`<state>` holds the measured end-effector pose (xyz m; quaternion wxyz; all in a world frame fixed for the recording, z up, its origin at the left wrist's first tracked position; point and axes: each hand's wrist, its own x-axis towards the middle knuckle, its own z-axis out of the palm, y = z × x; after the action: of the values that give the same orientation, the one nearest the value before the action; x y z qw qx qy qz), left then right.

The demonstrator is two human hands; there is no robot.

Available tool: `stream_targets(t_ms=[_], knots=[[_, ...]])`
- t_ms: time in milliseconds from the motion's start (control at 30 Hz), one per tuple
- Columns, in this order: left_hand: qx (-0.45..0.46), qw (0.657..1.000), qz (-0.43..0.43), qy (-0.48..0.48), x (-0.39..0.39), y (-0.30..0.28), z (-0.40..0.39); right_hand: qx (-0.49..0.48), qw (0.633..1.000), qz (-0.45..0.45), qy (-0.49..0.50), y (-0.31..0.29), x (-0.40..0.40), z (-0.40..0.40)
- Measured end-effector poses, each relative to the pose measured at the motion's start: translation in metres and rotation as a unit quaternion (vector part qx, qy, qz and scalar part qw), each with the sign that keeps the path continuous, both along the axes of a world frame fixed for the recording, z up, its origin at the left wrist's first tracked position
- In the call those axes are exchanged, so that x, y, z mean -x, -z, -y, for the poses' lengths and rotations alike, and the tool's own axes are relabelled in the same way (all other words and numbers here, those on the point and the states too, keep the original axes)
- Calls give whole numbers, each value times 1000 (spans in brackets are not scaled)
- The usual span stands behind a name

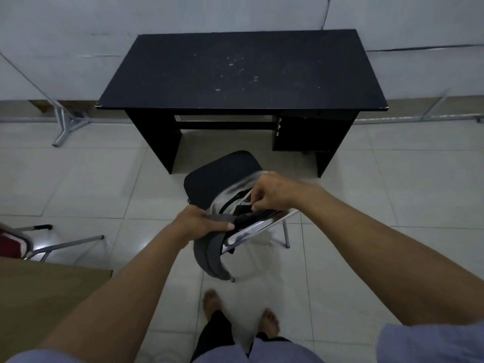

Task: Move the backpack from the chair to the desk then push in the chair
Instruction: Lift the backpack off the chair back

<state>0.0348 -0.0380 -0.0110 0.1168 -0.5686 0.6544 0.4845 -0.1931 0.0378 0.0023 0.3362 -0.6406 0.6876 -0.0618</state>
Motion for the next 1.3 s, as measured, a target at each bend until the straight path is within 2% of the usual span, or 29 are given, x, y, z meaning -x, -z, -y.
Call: stream_targets(t_ms=[67,133,200,267,367,467,600,700,800,867,1000,1067,1167,1300], knots=[[-77,997,-18,16,-5,-2,13,24,999,-9,31,5,2,3],[-71,997,-25,28,-7,1,30,51,997,-4,64,9,4,9],[-2,1000,-28,13,-3,9,46,74,993,1,93,13,5,18],[109,994,-11,24,7,17,60,99,986,7,131,16,3,28],[264,963,-40,42,27,28,73,143,967,4,211,22,0,44],[324,942,-84,33,48,35,87,191,935,-13,299,27,-3,58],[309,941,-122,58,75,42,98,218,890,-29,399,30,-7,69],[248,941,-140,183,87,54,95,206,864,-47,457,36,-11,65],[211,911,-202,291,83,66,96,187,847,-63,494,46,-14,54],[228,903,-226,284,81,64,105,179,837,-64,512,48,-18,48],[339,889,-217,220,82,55,121,185,811,-83,548,49,-20,47],[260,923,-194,207,95,53,125,204,793,-87,567,50,-25,48],[36,973,-117,198,120,74,129,225,729,-33,646,55,-35,48],[-155,973,-72,154,134,100,129,208,604,78,765,67,-45,61]])
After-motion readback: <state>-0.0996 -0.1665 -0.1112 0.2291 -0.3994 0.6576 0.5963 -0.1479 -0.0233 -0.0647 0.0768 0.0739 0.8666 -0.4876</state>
